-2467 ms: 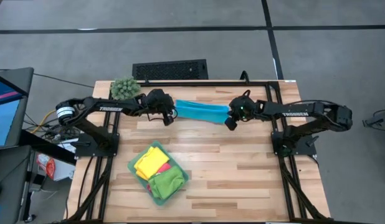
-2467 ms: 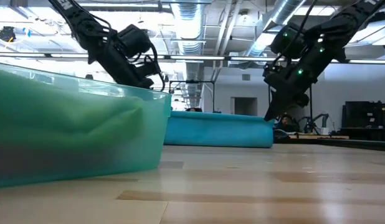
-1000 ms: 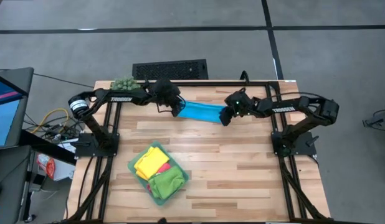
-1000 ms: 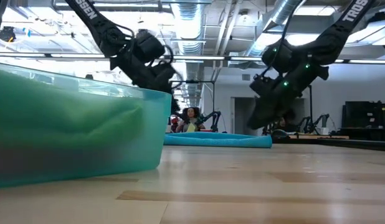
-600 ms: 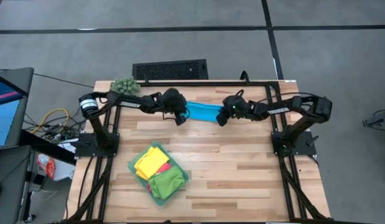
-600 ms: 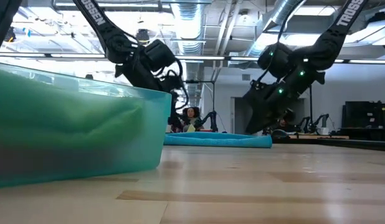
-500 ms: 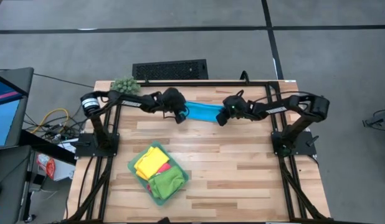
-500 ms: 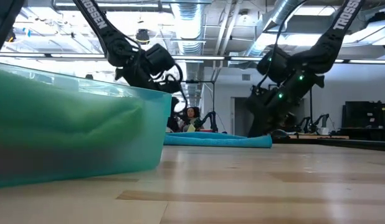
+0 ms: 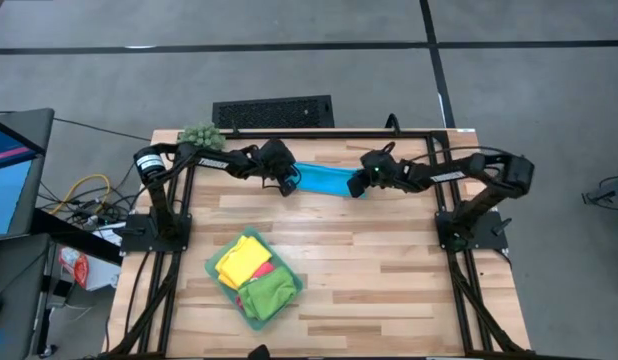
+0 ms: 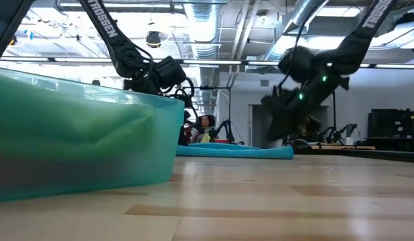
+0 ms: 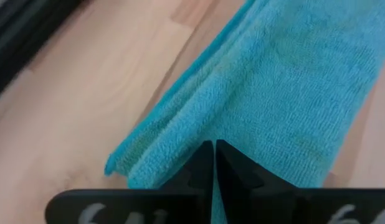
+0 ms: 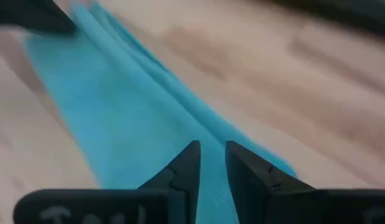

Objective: Fold microfiber towels
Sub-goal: Fold the blue towel

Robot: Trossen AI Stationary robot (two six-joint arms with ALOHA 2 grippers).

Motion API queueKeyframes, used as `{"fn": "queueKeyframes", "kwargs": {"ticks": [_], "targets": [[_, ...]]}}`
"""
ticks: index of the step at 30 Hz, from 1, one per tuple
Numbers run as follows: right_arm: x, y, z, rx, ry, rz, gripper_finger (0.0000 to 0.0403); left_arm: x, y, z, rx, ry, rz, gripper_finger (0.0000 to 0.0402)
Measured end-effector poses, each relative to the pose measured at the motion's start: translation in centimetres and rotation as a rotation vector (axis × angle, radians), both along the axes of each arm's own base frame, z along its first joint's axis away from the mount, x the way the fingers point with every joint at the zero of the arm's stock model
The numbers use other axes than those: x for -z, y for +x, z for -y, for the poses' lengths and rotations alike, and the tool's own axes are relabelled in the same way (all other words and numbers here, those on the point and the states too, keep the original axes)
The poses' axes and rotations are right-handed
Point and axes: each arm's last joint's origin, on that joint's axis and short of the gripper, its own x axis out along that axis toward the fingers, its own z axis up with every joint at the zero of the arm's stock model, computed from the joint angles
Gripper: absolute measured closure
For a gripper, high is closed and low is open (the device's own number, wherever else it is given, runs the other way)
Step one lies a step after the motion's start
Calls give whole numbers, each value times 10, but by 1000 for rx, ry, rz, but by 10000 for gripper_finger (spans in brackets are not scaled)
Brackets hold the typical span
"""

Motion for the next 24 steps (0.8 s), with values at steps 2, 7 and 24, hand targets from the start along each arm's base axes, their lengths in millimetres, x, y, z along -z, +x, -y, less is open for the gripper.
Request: {"fn": "queueKeyframes", "kwargs": {"ticks": [2, 7, 24], "targets": [[-13, 1, -4, -14, -24, 49, 303, -4, 1, -1, -1, 5, 10, 390], [-27, 8, -27, -140, -74, 75, 303, -8, 3, -1, 11, -10, 30, 390], [23, 22, -55, -181, -31, -115, 303, -46, 9, 6, 143, -56, 264, 390]]}}
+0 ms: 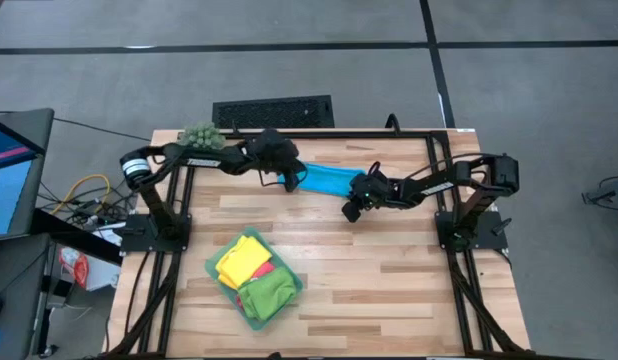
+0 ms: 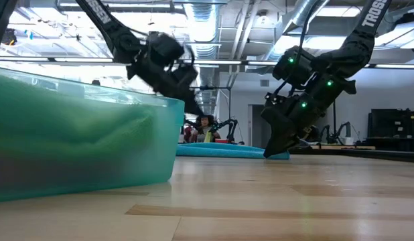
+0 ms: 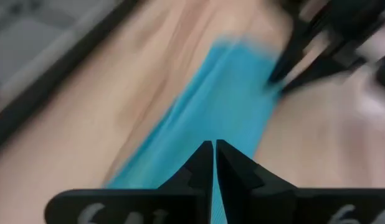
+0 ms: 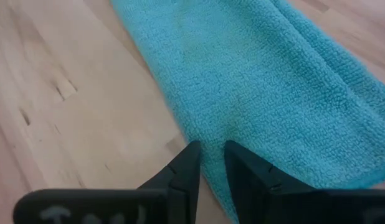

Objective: Fold microfiber towels
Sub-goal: Fold the blue towel

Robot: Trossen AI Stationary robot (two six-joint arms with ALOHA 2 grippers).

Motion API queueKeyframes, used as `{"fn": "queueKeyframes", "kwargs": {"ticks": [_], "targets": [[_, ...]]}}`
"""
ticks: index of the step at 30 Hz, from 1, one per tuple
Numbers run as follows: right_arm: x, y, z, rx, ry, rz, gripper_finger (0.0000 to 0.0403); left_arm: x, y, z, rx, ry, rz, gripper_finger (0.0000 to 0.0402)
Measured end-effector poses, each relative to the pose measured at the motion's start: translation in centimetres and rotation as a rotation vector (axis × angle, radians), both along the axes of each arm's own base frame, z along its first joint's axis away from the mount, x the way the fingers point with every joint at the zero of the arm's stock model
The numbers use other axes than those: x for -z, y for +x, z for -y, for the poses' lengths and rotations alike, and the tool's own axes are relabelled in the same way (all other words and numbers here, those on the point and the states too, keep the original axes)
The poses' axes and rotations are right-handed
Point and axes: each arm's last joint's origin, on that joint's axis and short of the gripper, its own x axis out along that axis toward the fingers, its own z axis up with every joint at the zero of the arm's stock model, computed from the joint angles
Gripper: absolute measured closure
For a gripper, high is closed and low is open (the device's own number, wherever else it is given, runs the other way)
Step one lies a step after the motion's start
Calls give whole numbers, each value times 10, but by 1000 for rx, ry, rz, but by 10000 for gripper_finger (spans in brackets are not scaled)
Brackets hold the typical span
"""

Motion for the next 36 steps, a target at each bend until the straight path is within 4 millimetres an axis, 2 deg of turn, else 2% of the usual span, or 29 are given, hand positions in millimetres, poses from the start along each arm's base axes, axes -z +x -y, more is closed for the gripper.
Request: {"fn": "queueKeyframes", "kwargs": {"ticks": [2, 5, 12, 19, 23, 29, 32, 36], "targets": [[-2, -1, 0, -1, 3, 9, 303, -13, 4, 3, 24, 43, 76, 390], [-7, -1, 0, -1, -1, 32, 303, -15, 6, 4, 39, 87, 96, 390], [-10, -1, 0, 0, -4, 46, 303, 22, 12, -1, 11, 81, -16, 390], [-13, 3, 1, 0, -15, 92, 303, 40, 18, -13, -98, 90, -98, 390], [-22, 11, 3, -8, -34, 141, 303, 53, 21, -24, -141, 29, -139, 391], [-40, 26, 10, -45, -99, 182, 303, 50, 29, -27, -133, -1, -134, 400], [-39, 25, 12, -40, -80, 154, 303, 52, 28, -24, -145, -50, -174, 400], [-33, 21, 4, -67, -43, 74, 303, 53, 31, -18, -132, -58, -191, 401]]}}
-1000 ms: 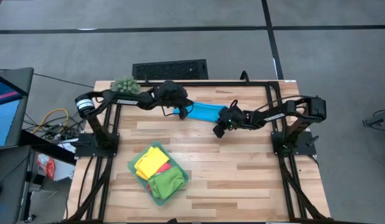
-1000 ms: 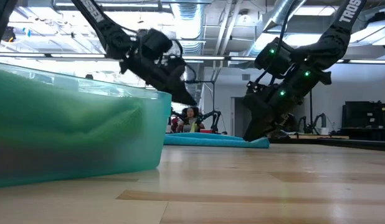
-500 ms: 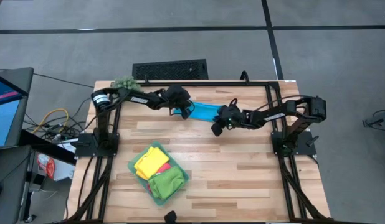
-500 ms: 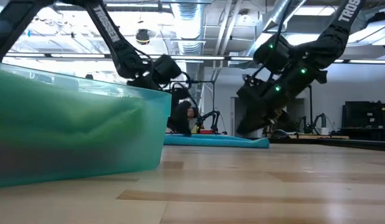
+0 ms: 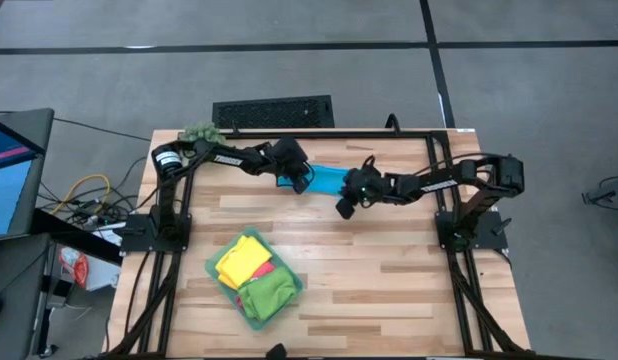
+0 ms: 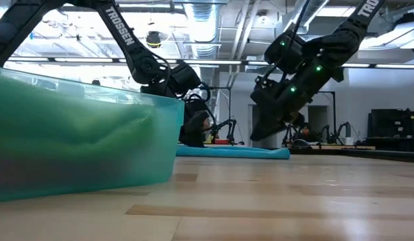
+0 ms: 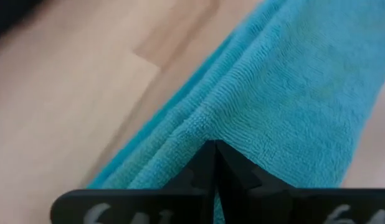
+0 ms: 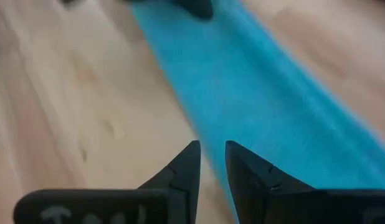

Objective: Fold microfiber towels
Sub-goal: Fold the blue towel

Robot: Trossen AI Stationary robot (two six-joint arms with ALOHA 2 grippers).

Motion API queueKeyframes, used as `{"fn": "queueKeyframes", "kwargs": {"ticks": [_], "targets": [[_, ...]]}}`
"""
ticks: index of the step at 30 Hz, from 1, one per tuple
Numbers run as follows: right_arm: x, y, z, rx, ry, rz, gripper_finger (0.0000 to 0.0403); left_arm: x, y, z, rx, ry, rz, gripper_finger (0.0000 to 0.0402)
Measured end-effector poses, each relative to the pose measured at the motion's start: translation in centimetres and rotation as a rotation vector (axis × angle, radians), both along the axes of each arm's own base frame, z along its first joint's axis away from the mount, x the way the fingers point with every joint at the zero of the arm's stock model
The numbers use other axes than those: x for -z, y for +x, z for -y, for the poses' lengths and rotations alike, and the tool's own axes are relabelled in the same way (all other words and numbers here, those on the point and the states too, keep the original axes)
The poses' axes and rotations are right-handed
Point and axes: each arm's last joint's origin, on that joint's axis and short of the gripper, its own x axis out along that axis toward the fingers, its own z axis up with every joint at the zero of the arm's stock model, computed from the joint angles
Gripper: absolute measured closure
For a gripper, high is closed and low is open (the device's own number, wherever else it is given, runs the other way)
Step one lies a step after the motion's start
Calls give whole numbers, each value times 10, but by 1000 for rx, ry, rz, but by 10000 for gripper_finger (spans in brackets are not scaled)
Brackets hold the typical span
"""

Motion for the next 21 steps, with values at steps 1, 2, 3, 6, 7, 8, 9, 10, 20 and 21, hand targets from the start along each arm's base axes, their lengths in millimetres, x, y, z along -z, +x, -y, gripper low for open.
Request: {"fn": "queueKeyframes", "kwargs": {"ticks": [1, 2, 3, 6, 7, 8, 9, 10, 20, 21], "targets": [[2, -1, -3, -7, 5, -22, 303, 1, 0, 2, 4, -5, -10, 401], [4, -2, -6, -14, 5, -36, 304, 1, 1, 4, 6, -11, -15, 401], [6, -4, -8, -10, 1, -47, 304, 0, 0, 5, 5, -17, -19, 401], [16, -14, -13, 19, 1, -87, 308, -8, -2, 8, 4, -25, -22, 401], [20, -17, -13, 34, 6, -96, 310, -12, -2, 8, 3, -22, -16, 401], [23, -21, -14, 49, 11, -102, 311, -17, -3, 8, 4, -14, -2, 401], [26, -25, -14, 65, 15, -107, 313, -23, -3, 9, 5, -5, 12, 401], [30, -29, -14, 79, 24, -111, 314, -29, -4, 9, 4, 3, 27, 401], [40, -41, -17, 123, 53, -102, 327, -31, -16, 42, 92, -89, -47, 401], [39, -40, -18, 122, 51, -95, 327, -27, -18, 45, 87, -85, -66, 401]]}}
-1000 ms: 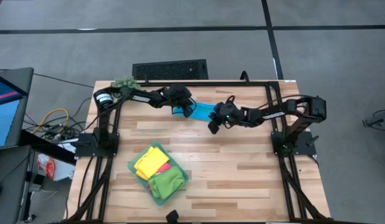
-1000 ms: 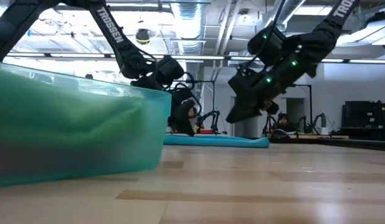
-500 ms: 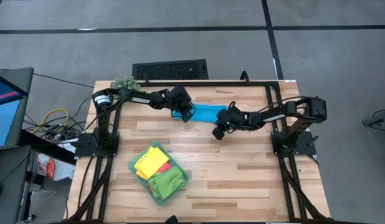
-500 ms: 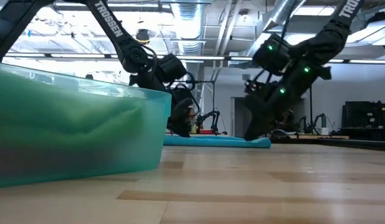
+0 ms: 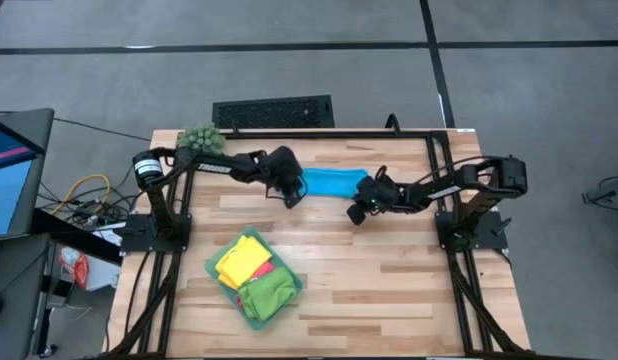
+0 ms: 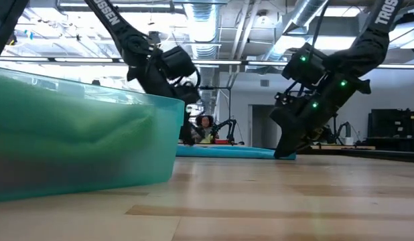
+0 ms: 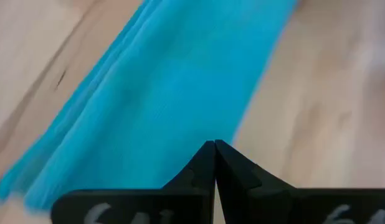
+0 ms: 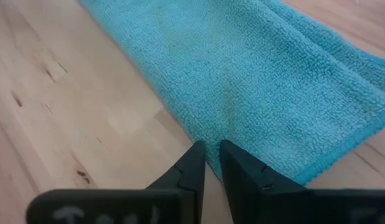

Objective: Fold microfiber towels
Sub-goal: Fold the blue towel

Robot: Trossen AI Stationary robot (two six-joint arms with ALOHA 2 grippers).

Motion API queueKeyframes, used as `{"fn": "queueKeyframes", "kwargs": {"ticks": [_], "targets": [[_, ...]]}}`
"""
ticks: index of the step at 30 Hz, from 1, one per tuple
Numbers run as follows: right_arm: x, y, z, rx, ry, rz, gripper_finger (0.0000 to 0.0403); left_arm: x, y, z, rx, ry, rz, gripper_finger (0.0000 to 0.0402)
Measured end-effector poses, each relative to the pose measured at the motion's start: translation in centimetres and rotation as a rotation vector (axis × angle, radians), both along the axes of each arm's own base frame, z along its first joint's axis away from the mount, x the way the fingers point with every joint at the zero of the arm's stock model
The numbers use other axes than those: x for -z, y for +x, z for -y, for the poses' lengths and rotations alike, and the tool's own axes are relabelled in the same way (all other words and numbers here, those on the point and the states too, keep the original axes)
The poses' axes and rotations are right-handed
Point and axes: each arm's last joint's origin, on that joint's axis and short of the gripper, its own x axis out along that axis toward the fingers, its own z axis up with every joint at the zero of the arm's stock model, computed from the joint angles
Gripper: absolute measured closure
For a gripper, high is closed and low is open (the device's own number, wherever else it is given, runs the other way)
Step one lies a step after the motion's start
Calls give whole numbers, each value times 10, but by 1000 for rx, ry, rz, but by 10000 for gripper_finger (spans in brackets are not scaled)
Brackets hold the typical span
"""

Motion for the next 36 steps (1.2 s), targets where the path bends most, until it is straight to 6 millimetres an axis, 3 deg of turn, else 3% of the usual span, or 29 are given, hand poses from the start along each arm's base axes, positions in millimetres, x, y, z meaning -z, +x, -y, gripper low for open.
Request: {"fn": "queueKeyframes", "kwargs": {"ticks": [13, 18, 24, 32, 36], "targets": [[-1, 3, -2, -12, 36, 40, 328, 24, -17, 10, -85, 47, -88, 401], [1, 2, -12, -6, 70, 20, 328, 31, -20, 26, -67, 15, -102, 401], [2, 1, -41, -23, 115, 2, 328, 34, -12, 61, -10, -51, -117, 401], [3, -4, -98, -53, 250, 33, 328, 33, -3, 122, 102, -124, -105, 401], [2, -11, -123, -55, 320, 48, 328, 25, -6, 140, 152, -136, -101, 401]]}}
